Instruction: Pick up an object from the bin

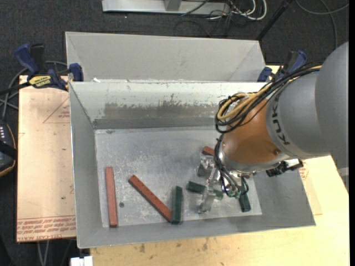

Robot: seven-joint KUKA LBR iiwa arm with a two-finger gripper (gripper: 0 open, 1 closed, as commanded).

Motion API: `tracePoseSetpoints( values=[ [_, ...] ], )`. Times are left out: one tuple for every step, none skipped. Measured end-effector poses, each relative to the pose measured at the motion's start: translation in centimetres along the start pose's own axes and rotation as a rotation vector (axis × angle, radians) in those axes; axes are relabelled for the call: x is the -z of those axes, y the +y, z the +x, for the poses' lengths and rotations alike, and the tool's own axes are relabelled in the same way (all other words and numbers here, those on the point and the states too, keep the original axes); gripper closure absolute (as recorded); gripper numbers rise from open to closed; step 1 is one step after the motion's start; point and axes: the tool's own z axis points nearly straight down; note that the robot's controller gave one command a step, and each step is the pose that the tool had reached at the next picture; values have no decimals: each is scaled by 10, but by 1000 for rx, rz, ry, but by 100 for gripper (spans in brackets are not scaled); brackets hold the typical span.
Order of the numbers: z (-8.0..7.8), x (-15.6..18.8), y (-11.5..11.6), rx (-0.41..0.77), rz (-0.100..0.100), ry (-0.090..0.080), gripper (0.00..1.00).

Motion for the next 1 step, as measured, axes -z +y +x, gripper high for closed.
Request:
tracePoseSetpoints(
  values=[
    [-1, 3, 0, 2, -1, -3, 100]
  ],
)
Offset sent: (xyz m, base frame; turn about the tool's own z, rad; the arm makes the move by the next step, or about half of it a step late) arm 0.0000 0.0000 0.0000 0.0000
